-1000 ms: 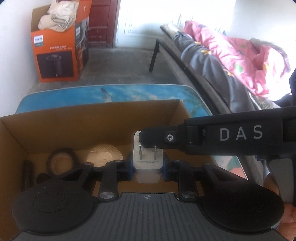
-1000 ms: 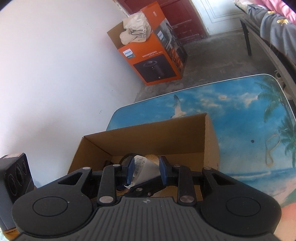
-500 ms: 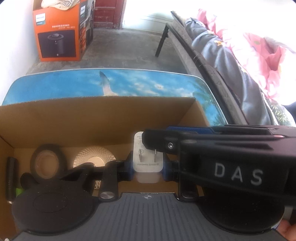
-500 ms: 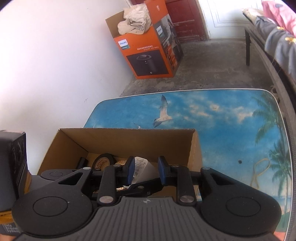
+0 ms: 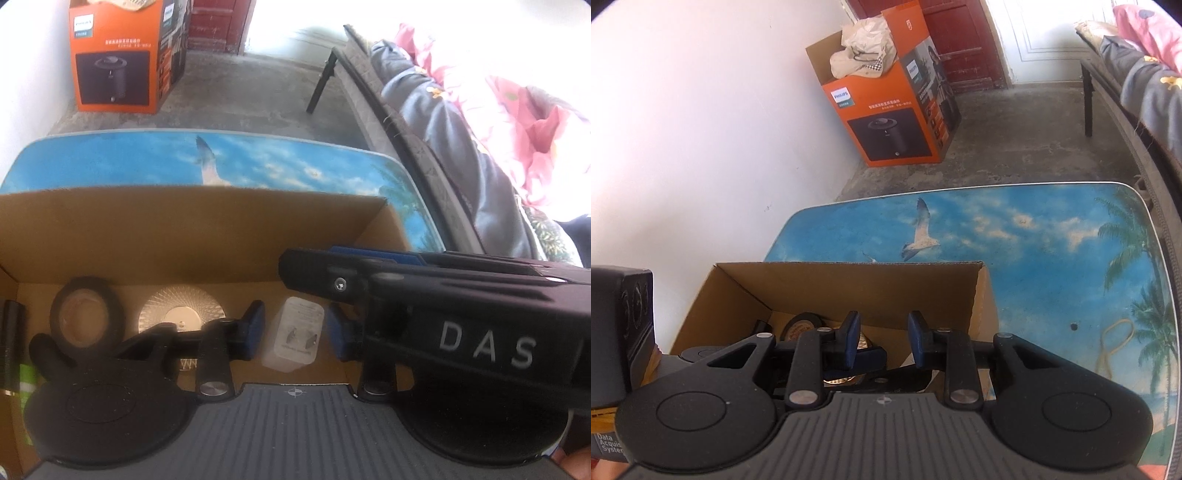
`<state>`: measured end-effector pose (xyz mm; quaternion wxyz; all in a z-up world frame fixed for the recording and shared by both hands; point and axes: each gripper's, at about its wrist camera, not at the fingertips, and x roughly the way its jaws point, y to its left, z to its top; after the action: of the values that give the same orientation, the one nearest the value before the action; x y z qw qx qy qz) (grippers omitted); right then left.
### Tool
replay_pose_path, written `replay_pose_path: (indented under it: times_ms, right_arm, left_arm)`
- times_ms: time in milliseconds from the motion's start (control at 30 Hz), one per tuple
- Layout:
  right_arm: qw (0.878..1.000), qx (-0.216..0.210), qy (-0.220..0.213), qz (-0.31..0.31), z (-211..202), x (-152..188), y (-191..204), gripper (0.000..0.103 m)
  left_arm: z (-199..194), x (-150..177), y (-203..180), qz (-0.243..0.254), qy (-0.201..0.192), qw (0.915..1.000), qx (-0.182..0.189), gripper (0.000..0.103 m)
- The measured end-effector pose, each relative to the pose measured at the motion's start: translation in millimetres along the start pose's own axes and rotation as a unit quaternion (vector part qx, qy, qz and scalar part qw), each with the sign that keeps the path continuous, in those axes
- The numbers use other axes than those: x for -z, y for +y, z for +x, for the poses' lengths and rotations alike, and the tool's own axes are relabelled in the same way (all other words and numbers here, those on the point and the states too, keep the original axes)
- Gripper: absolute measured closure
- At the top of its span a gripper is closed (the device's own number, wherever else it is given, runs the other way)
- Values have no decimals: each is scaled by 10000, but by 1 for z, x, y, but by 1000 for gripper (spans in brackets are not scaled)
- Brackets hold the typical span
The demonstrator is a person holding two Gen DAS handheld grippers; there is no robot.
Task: Organize rigid objects
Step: 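Carry the white plug charger into the box and open the right gripper, then move the right gripper back and grasp the green dropper bottle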
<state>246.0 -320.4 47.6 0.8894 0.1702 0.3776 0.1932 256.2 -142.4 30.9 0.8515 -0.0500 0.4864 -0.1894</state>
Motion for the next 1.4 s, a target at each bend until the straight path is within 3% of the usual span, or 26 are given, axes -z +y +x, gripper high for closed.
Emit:
replay_pose_path:
  times_ms: [100, 267, 467, 533, 667, 833, 1000, 1167, 1400]
  right_arm:
    - [9997, -123, -169, 108, -15, 4, 1, 71]
    - [9970, -453, -540, 318, -56, 17, 9, 69]
    - [9899, -821, -1060, 466, -112, 49, 27, 28]
    - [9866, -945, -1211, 549, -129, 64, 33, 21]
    - [9795, -1159, -1556, 546, -158, 98, 48, 5]
    - [9717, -1322, -1802, 764, -174, 138, 61, 4]
    - [9726, -1325, -1690, 888, -166, 174, 76, 3]
    - [9837, -1086, -1396, 321, -141, 192, 106, 4]
    - [9900, -738, -1005, -656, -95, 201, 154, 7]
  left_arm:
    - [-15, 5, -6, 220, -208, 9995, -66, 49]
    - [-50, 20, -17, 606, -540, 9967, -85, 36]
    - [-105, 49, -18, 1001, -923, 9906, 80, 14]
    - [-125, 64, -13, 1074, -1049, 9886, 122, 5]
    - [-159, 94, 0, 1162, -1274, 9850, -26, 1]
    - [-187, 137, 30, 993, -1481, 9836, -291, 0]
    - [-198, 179, 56, 848, -1501, 9836, -522, 0]
    - [-187, 213, 76, 896, -1411, 9850, -418, 0]
    - [-137, 243, 77, 1421, -1340, 9732, -1213, 0]
